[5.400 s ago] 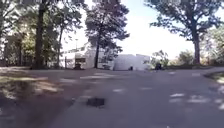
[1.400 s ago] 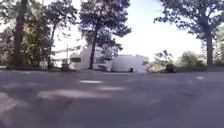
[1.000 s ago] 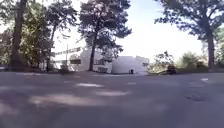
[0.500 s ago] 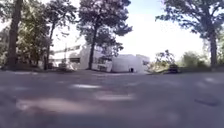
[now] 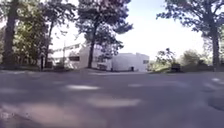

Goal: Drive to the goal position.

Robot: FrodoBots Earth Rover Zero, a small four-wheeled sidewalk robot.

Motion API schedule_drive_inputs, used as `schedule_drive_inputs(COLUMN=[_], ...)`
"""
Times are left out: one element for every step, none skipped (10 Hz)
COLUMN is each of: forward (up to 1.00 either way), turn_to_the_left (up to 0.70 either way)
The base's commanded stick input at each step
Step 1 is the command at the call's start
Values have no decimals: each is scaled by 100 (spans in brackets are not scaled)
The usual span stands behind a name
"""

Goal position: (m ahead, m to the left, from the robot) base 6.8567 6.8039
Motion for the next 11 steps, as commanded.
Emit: schedule_drive_inputs(forward=[70,70,70,70,70,70,70,70,70,70,70], turn_to_the_left=[35,35,35,35,35,35,35,35,35,35,35])
